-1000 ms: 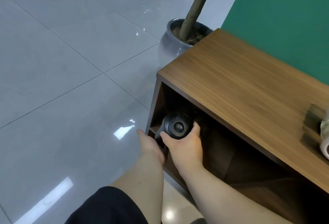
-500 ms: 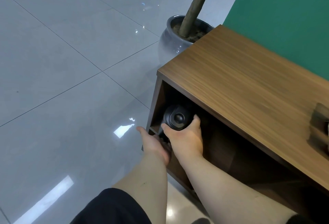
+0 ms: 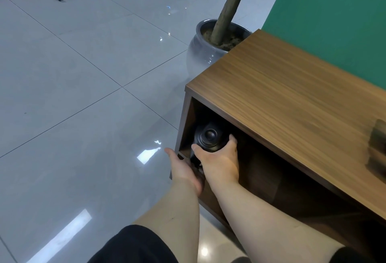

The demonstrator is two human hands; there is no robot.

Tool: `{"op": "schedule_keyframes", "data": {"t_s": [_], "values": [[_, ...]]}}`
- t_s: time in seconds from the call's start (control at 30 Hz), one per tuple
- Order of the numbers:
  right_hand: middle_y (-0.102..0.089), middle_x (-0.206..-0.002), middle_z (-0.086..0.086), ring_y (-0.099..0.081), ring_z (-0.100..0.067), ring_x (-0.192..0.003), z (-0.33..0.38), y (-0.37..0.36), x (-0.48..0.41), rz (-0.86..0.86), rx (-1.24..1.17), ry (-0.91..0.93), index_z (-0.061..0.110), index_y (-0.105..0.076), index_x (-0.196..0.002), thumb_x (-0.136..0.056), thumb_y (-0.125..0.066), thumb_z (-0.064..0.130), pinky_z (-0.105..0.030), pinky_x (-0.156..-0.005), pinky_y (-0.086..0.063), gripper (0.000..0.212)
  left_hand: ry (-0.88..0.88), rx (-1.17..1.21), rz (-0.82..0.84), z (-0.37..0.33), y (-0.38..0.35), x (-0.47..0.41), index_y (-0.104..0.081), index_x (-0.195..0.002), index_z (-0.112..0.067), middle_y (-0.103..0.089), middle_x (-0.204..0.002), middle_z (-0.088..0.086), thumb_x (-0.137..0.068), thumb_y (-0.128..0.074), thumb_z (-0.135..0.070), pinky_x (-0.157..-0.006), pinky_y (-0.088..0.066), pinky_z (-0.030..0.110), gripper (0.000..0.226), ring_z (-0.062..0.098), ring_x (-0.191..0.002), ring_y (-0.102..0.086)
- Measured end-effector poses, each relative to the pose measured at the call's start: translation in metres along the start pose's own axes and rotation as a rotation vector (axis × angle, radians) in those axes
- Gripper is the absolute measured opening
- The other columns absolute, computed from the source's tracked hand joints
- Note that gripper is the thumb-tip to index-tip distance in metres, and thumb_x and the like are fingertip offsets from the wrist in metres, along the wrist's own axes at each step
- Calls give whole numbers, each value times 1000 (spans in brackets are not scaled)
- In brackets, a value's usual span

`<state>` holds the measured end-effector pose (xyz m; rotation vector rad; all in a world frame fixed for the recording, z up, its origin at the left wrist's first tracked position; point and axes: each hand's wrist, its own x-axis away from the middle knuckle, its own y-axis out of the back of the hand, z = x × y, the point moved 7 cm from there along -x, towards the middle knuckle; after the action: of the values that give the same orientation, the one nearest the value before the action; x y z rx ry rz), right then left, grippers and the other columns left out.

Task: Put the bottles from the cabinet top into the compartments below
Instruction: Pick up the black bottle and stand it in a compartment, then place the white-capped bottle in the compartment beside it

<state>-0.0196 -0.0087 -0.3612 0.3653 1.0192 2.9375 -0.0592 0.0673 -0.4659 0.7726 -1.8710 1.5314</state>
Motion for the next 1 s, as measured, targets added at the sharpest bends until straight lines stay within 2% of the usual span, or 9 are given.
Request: {"op": "schedule_keyframes", "data": {"t_s": [0.13,0.27,0.33,0.43,0.53,0.63,0.77,0.87,1.0], "values": [[-31,-157,-3,-49,-29,-132,-6,10,13,23,105,-10,34,-8,-153,-61,-84,53,-43,-91,-55,120,-4,-60,-102,-1,10,-2,-29,-161,-21,-39,-165,10,-53,-41,-95,-124,-26,52,131,32,-151,-37],[-45,-148,2,-54,-17,-127,-28,29,48,159,143,-20,26,-20,-154,-82,-74,35,-28,-88,-53,90,6,-386,-327,5,25,23,-59,-138,-15,-69,-134,13,-83,-52,-61,-116,-40,53,72,34,-129,-59],[-53,-135,15,-54,-4,-119,-28,45,67,239,125,-6,34,-40,-143,-85,-70,25,-17,-82,-47,66,38,-471,-337,10,23,42,-68,-120,-11,-76,-106,12,-93,-49,-49,-103,-51,51,50,31,-103,-68],[-61,-114,23,-58,5,-101,-6,82,89,339,46,45,46,-54,-119,-86,-69,20,-13,-74,-44,45,122,-524,-221,24,16,61,-74,-113,-8,-78,-102,12,-88,-56,-51,-64,-62,38,53,29,-87,-71],[-62,-113,25,-58,9,-106,28,131,113,383,-20,148,53,-53,-111,-86,-69,19,-18,-90,-49,45,112,-582,-88,31,11,64,-77,-106,-8,-77,-114,20,-80,-63,-53,-90,-59,50,54,37,-99,-74],[-58,-116,31,-49,13,-115,50,195,126,190,42,346,48,-55,-119,-86,-66,30,-18,-102,-41,39,94,-658,-108,40,-1,84,-66,-79,-15,-71,-99,18,-91,-55,-49,-114,-39,54,38,37,-88,-68],[-44,-131,20,-38,-6,-130,62,287,116,-297,272,489,33,-52,-131,-81,-67,37,-33,-111,-35,52,84,-700,-4,59,-27,117,-62,-124,-12,-66,-124,17,-103,-44,-42,-113,-38,50,41,38,-130,-56],[-42,-144,-1,-34,-22,-136,47,329,89,-523,400,341,21,-46,-139,-78,-69,48,-41,-113,-33,71,82,-723,26,69,-36,139,-57,-139,-13,-65,-134,17,-103,-44,-43,-109,-39,50,49,35,-124,-57],[-52,-132,-10,-50,-31,-119,45,336,68,-575,665,249,15,-50,-133,-77,-65,62,-41,-95,-46,75,63,-761,77,74,-42,157,-59,-136,-12,-68,-126,15,-103,-43,-41,-111,-40,52,46,35,-119,-61]]}}
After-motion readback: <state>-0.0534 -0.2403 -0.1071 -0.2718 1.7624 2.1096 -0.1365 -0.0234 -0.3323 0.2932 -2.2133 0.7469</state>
